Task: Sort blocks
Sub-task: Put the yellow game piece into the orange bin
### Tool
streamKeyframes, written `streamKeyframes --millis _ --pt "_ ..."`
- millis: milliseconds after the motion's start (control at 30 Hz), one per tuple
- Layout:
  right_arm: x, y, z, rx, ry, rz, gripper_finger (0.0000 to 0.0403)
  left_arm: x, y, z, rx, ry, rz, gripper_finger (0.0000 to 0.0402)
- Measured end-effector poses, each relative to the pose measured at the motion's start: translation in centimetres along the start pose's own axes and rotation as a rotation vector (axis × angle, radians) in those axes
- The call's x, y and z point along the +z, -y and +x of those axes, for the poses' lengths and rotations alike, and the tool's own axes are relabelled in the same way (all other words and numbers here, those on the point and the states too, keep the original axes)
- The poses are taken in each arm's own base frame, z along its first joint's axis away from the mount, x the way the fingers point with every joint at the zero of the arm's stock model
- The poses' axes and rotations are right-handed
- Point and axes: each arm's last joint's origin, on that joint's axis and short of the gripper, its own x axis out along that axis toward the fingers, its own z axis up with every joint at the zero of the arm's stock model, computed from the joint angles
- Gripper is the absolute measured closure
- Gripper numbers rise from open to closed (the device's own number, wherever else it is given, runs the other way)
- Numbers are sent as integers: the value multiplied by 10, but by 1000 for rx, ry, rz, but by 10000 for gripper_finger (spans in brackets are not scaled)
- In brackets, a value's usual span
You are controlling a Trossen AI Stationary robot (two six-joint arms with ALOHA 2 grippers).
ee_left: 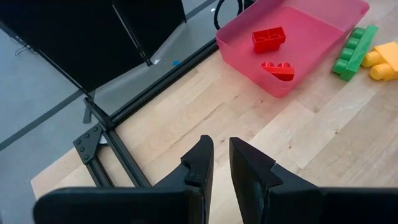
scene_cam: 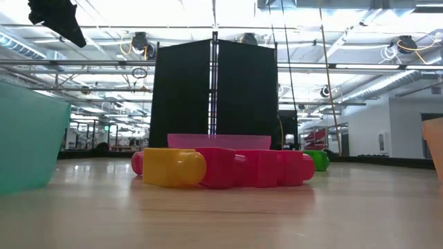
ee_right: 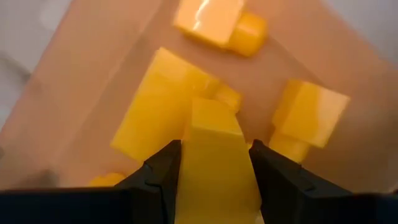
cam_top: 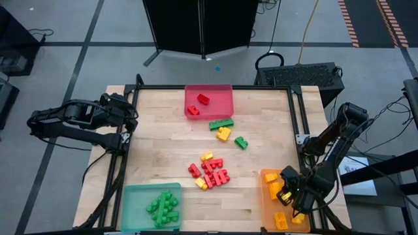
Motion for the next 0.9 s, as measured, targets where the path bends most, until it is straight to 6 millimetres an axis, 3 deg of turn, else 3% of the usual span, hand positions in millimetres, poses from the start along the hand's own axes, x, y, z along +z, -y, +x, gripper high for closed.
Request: streamKeyframes --millis 67,233,333,467,600,767,900 --pt "-1 -1 0 10 -6 -10 243 0 0 0 0 0 0 343" --pt "-1 -1 0 -17 -72 5 118 0 0 0 0 0 0 343" --pt "3 -1 -3 -3 -83 11 81 0 0 0 0 0 0 343" --pt "13 -1 -13 46 -88 26 79 0 0 0 0 0 0 343" --pt "33 -10 -39 195 26 32 94 0 0 0 0 0 0 343" --pt "75 -24 -73 312 291 45 103 0 0 0 2 1 0 343" --pt "114 -37 -84 269 385 -32 103 0 0 0 2 2 0 343"
